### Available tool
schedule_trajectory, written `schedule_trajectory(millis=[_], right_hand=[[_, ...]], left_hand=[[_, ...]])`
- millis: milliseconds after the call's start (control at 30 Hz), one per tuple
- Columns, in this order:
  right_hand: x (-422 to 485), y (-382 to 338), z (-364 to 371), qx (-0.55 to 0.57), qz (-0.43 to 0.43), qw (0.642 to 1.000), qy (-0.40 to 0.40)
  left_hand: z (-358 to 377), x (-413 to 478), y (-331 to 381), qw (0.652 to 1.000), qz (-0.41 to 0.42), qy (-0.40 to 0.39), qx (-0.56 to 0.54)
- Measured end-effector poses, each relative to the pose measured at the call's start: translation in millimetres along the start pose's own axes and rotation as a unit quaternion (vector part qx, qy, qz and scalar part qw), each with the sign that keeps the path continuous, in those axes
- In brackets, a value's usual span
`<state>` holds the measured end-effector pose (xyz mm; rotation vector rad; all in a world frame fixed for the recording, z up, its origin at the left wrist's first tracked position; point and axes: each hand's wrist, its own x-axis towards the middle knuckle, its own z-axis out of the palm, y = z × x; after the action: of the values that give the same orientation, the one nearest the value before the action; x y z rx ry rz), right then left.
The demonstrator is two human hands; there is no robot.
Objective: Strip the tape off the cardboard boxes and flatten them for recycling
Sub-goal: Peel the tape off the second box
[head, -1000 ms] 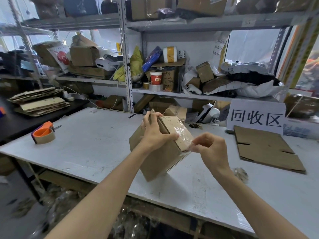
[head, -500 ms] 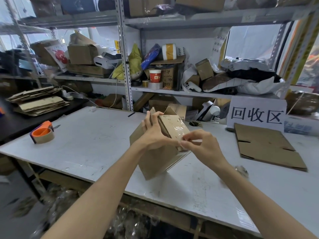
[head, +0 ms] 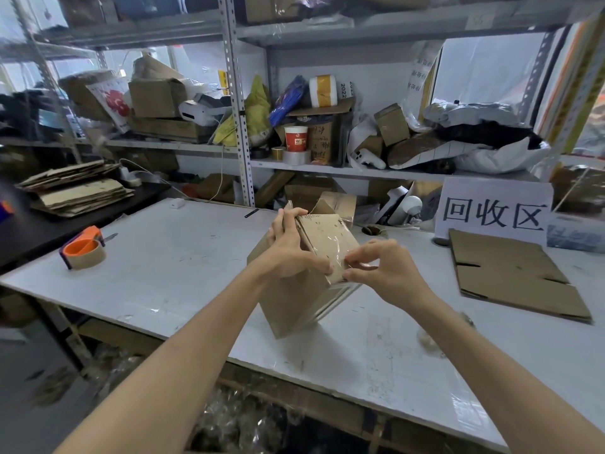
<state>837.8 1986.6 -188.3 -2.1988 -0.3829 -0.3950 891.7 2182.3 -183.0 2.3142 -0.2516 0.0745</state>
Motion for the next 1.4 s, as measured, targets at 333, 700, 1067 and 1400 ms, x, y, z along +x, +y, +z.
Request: schedule_trajectory(millis=[333, 700, 1067, 1400], right_hand=[[-1.1, 7.2, 15.4, 0.015, -0.013, 0.997, 0.07], [2.6, -5.9, 18.3, -0.016, 0.045, 0.993, 0.11], [11.3, 1.9, 24.7, 0.014, 0.159, 0.983, 0.092], [-0.4, 4.8, 30.7, 0.189, 0.168, 0.958, 0.137]], left_hand=[[0.7, -3.8, -4.2, 1.0, -0.01, 0.012, -0.008], [8.3, -8.3, 6.5, 1.0, 0.016, 0.015, 0.004], [9.1, -6.9, -0.5, 1.0, 0.011, 0.021, 0.001], [-7.7, -7.3, -14.2, 0.998, -0.04, 0.041, -0.039]])
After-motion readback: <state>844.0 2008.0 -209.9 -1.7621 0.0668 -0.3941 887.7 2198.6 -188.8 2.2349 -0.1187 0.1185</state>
